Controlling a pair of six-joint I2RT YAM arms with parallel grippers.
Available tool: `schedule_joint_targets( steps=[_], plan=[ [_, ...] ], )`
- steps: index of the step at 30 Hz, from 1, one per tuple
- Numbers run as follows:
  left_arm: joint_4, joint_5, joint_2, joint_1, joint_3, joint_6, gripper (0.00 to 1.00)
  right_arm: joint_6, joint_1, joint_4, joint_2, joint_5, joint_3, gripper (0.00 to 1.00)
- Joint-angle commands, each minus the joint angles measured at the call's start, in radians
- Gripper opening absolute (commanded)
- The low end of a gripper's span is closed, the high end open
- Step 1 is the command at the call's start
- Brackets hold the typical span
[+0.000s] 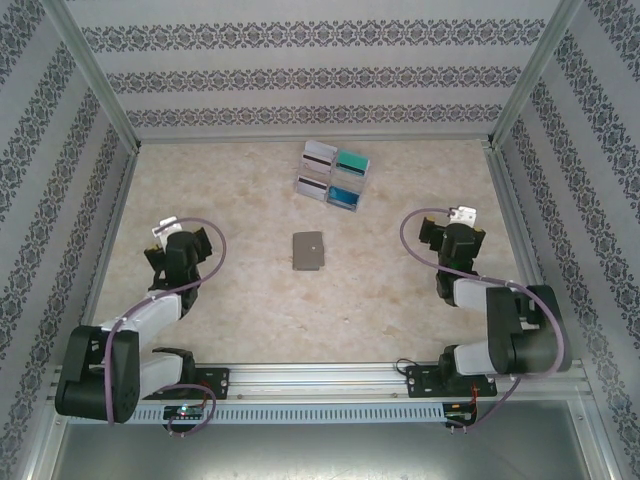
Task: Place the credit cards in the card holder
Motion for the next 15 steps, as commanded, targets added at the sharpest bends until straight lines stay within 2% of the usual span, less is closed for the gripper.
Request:
schedule_joint_targets(
  steps=[1, 3, 5, 9, 10, 12, 15],
  plan=[
    [0.23, 0.084, 0.041, 0.029, -0.026, 0.091, 1.0, -0.055, 0.005, 0.144, 0.063, -0.137, 0.02, 0.98],
    [0.304, 0.146, 0.099, 0.029, -0.017, 0.112, 1.0, -0.06, 0.004, 0.203, 0.097, -0.159, 0.01, 0.98],
    [0.367, 0.222, 0.156, 0.029, -0.004, 0.15, 1.0, -0.074, 0.005, 0.132, 0.08, -0.186, 0.032, 0.98],
    [0.55, 0.352, 0.352, 0.029, 0.007, 0.213, 1.0, -0.09, 0.011, 0.135, 0.087, -0.197, 0.036, 0.98],
    [0.547, 0.381, 0.402, 0.028, 0.046, 0.242, 1.0, -0.089, 0.011, 0.138, 0.089, -0.195, 0.036, 0.98],
    [0.381, 0.398, 0.364, 0.036, 0.1, 0.231, 0.99, -0.09, 0.013, 0.135, 0.087, -0.194, 0.036, 0.98],
    [0.389, 0.405, 0.37, 0.036, 0.099, 0.234, 0.99, -0.09, 0.013, 0.135, 0.087, -0.192, 0.036, 0.98]
  ],
)
